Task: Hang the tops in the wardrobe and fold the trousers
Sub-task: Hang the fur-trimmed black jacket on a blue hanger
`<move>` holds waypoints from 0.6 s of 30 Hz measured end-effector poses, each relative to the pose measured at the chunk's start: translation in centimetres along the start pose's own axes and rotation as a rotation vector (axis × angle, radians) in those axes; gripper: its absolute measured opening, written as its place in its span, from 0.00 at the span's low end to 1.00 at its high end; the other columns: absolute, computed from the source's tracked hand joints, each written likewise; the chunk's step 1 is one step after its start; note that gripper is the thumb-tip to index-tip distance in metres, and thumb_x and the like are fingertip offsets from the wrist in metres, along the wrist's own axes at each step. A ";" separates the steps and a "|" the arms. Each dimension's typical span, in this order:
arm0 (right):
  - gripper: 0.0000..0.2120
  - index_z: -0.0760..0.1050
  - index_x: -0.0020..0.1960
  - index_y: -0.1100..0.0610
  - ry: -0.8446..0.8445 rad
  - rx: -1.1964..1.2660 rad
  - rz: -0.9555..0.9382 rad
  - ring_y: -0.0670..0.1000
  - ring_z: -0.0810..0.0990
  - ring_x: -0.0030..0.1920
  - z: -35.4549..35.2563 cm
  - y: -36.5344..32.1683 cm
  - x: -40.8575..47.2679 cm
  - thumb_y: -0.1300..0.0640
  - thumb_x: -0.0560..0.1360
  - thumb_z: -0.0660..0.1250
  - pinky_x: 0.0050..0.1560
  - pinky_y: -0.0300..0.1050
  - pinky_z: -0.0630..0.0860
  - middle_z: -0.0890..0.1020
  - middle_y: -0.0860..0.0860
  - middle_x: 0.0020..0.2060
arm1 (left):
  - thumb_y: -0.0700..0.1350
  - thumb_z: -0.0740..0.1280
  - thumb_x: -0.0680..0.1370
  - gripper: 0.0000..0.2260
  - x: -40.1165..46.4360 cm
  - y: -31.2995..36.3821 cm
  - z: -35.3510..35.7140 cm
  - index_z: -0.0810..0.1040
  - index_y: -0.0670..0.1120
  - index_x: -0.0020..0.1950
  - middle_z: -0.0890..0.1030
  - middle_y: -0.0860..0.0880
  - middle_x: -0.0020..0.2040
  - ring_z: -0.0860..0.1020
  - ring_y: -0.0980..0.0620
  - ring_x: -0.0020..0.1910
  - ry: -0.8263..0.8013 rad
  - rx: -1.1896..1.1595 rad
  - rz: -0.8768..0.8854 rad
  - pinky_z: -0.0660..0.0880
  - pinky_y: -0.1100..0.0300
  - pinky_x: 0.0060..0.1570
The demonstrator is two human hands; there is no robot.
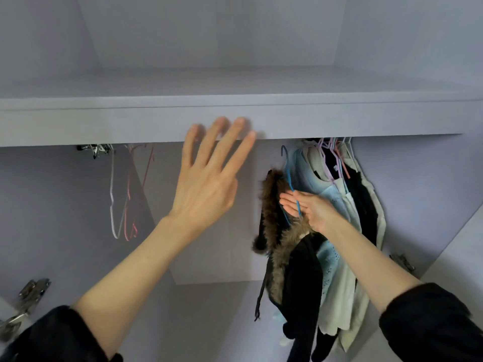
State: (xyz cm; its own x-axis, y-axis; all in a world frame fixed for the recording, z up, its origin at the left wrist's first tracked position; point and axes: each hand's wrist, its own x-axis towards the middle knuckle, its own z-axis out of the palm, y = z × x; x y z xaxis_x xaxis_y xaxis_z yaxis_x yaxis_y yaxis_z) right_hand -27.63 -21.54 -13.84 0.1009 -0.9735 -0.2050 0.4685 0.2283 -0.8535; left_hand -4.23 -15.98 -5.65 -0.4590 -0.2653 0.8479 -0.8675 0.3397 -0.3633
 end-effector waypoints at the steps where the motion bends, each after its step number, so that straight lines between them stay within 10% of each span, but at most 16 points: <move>1: 0.16 0.67 0.65 0.70 0.031 -0.010 -0.020 0.49 0.85 0.38 -0.2 -0.2 0.3 0.64 0.80 0.57 0.35 0.38 0.80 0.80 0.58 0.47 | 0.32 0.59 0.69 0.32 0.0 -0.3 0.5 0.61 0.44 0.74 0.60 0.44 0.74 0.57 0.39 0.72 -0.029 0.037 -0.014 0.49 0.38 0.69; 7: 0.16 0.69 0.65 0.69 0.131 -0.119 -0.094 0.46 0.81 0.34 -0.6 -2.1 1.8 0.67 0.78 0.60 0.28 0.33 0.74 0.81 0.58 0.51 | 0.30 0.62 0.68 0.40 -0.5 -1.0 2.6 0.50 0.47 0.77 0.52 0.45 0.76 0.39 0.45 0.76 -0.056 0.140 -0.007 0.39 0.38 0.70; 18: 0.18 0.65 0.70 0.64 0.012 -0.024 -0.228 0.43 0.83 0.39 -0.5 -5.8 2.8 0.62 0.81 0.55 0.35 0.32 0.77 0.81 0.52 0.51 | 0.30 0.61 0.69 0.42 -0.8 -1.0 3.7 0.44 0.48 0.78 0.37 0.50 0.77 0.38 0.44 0.76 -0.012 0.160 0.004 0.39 0.37 0.70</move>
State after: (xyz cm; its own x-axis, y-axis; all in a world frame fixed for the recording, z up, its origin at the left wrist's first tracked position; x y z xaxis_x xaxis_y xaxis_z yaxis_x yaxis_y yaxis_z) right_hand -30.46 -25.63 -9.69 -0.0159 -0.9998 -0.0115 0.4572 0.0030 -0.8893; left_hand -3.67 -19.42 -7.37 -0.4637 -0.2757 0.8420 -0.8848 0.1926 -0.4242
